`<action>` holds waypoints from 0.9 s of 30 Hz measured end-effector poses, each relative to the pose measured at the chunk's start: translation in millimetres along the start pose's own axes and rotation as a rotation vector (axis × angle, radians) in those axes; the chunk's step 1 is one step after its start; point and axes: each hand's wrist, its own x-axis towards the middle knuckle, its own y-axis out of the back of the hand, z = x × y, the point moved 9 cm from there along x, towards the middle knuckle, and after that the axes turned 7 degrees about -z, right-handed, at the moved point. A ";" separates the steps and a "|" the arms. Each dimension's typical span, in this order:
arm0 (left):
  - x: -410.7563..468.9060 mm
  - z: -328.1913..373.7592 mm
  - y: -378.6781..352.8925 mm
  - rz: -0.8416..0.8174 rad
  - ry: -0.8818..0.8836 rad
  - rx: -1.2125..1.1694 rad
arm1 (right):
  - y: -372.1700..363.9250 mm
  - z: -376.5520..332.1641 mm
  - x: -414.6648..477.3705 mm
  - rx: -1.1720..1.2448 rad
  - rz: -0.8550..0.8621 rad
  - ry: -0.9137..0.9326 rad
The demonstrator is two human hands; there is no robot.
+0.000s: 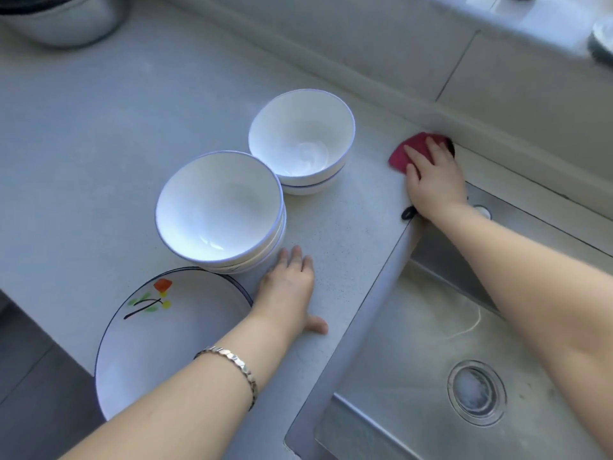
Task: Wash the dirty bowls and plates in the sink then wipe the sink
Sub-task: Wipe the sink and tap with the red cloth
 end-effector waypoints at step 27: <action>-62.0 306.0 132.4 0.159 -0.411 0.277 | 254.9 201.6 -241.4 0.184 0.012 -0.599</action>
